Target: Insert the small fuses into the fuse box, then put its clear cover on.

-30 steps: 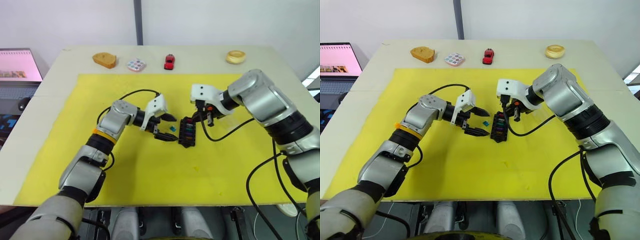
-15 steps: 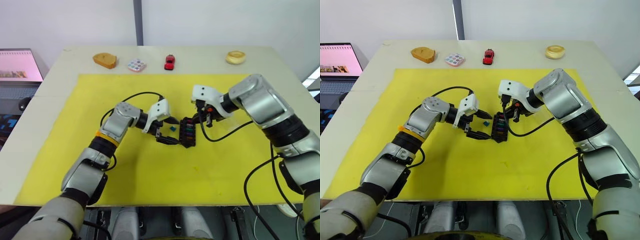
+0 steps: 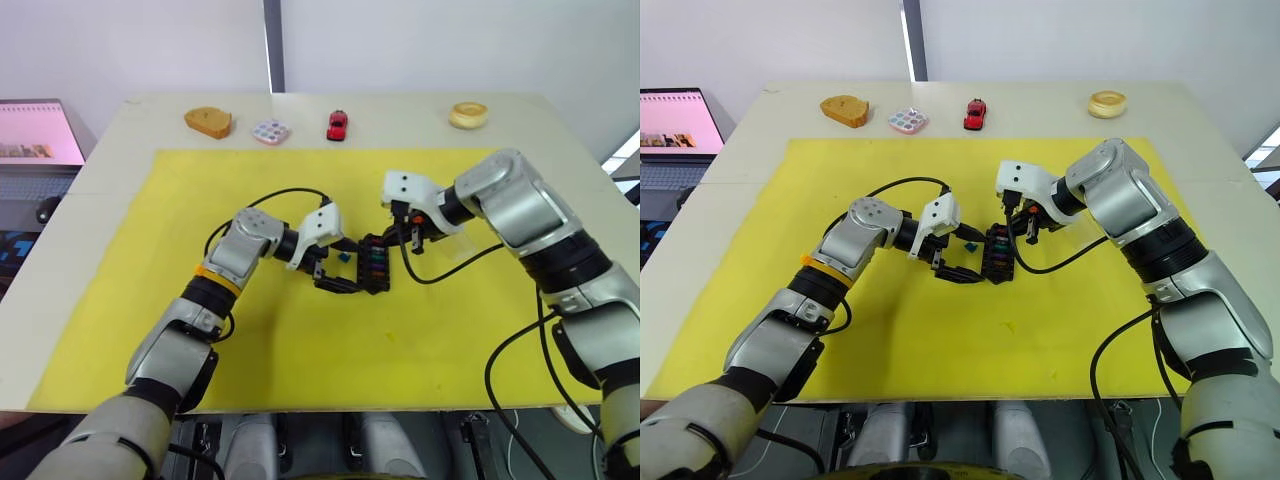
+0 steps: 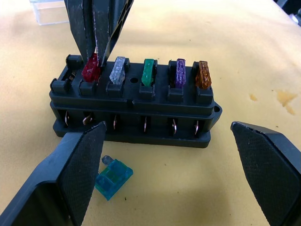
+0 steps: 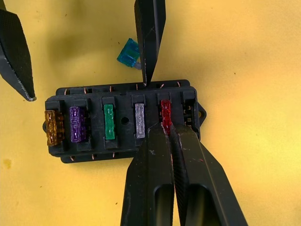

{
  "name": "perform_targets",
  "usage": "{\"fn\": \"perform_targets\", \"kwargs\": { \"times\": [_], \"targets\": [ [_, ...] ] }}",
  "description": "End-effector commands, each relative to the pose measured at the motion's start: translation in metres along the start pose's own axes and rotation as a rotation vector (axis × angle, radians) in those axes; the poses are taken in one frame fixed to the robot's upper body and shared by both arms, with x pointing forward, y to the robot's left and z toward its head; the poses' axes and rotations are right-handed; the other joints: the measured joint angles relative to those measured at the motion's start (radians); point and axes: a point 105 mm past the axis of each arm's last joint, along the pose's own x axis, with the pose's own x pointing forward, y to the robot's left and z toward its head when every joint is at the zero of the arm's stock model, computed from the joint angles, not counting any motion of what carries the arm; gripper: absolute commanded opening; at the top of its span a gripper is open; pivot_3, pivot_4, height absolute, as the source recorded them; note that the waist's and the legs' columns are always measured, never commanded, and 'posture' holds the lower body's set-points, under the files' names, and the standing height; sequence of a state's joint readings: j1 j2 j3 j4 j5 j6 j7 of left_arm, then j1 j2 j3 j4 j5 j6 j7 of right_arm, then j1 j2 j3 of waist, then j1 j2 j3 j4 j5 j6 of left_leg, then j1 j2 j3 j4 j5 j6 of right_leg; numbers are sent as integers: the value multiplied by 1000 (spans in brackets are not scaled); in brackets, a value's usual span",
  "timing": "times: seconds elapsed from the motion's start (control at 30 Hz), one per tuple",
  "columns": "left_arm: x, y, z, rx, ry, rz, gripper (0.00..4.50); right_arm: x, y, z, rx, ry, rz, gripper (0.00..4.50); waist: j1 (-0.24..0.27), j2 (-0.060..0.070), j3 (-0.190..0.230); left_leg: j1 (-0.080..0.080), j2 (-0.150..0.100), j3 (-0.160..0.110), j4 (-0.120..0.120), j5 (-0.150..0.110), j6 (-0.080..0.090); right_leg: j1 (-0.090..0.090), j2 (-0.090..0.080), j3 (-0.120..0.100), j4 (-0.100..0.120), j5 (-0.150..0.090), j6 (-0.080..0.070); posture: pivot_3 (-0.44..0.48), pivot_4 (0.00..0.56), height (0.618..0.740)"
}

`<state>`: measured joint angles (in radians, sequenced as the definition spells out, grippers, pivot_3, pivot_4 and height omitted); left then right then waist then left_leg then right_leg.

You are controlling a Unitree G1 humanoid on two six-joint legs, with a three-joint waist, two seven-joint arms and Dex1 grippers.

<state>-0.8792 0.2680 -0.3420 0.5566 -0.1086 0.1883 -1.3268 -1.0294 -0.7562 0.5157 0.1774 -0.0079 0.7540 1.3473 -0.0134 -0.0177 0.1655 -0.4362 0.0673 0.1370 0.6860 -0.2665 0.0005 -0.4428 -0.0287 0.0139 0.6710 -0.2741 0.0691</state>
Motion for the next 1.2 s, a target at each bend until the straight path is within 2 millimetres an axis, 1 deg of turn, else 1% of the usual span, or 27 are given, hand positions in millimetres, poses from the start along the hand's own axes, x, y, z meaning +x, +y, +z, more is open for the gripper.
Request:
{"fn": "perform_targets", "kwargs": {
  "times": [0.03, 0.2, 0.73, 1.2],
  "targets": [
    [-2, 1, 7, 29, -12, 7, 4463, 5, 4, -2, -6, 19, 13, 0, 0, 0, 0, 0, 0, 0, 0, 0, 0, 0, 0, 0, 0, 0, 0, 0, 150, 740],
    [-3, 3, 7, 29, -17, 24, 4463, 3, 5, 3, -23, 7, 11, 0, 0, 0, 0, 0, 0, 0, 0, 0, 0, 0, 0, 0, 0, 0, 0, 0, 150, 740],
    [-3, 1, 5, 24, -17, 25, 4463, 3, 8, 6, -49, 1, 12, 0, 0, 0, 0, 0, 0, 0, 0, 0, 0, 0, 0, 0, 0, 0, 0, 0, 150, 740],
    [-2, 0, 5, 18, -21, 27, 4463, 1, 7, 8, -65, -4, 1, 0, -1, 0, 0, 0, 0, 0, 0, 0, -1, 0, 0, 0, 0, 0, 0, 0, 150, 740]
  ]
}}
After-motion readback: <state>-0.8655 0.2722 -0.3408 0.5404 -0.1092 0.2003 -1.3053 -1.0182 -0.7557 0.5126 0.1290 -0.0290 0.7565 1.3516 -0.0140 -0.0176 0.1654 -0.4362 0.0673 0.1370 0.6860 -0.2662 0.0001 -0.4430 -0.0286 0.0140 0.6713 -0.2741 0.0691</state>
